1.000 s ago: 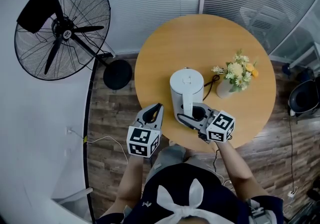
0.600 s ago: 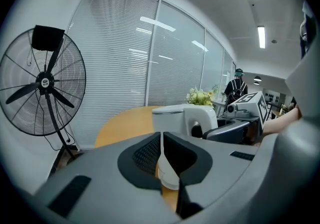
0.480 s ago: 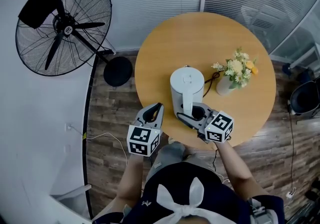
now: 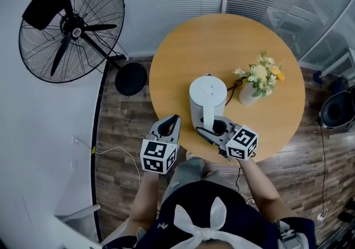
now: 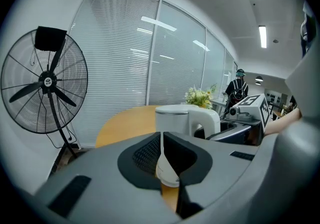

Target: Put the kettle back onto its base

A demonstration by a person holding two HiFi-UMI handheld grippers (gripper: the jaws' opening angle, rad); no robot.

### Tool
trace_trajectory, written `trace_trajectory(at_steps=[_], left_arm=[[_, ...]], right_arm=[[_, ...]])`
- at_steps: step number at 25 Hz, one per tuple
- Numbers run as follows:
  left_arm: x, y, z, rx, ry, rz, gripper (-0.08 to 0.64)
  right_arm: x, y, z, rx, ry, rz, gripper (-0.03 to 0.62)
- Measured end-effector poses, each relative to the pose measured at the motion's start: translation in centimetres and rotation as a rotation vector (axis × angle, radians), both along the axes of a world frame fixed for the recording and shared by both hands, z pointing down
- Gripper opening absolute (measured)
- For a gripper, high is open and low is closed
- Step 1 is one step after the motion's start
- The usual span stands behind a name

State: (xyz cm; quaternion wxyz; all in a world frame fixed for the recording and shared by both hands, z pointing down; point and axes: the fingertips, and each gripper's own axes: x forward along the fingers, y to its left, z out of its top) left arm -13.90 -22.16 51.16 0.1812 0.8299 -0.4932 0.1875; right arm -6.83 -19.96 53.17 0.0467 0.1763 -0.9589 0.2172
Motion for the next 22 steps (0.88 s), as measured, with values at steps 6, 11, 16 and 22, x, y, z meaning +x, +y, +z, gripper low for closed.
trace_trajectory(at_steps=[6, 11, 16, 22], left_arm=[[0.4, 0.7, -0.2, 0.004, -0.003, -0.001, 0.038], [0.5, 1.2, -0.3, 0.011, -0.003, -0.005, 0.038], [0.7, 2.0, -0.3, 0.010, -0.005, -0.013, 0.038], [0.8, 2.8, -0.4, 0.015, -0.004, -0.023, 0.038]], right_arm=[[0.1, 0.6, 0.2, 0.004, 0.011, -0.005, 0.150], [0.2, 1.0, 0.7, 0.001, 0.025, 0.005, 0.150], [0.0, 2.2, 1.6, 0.005, 0.070, -0.025, 0.150], [-0.7, 3.6, 2.9, 0.031, 0.131, -0.052, 0.152]])
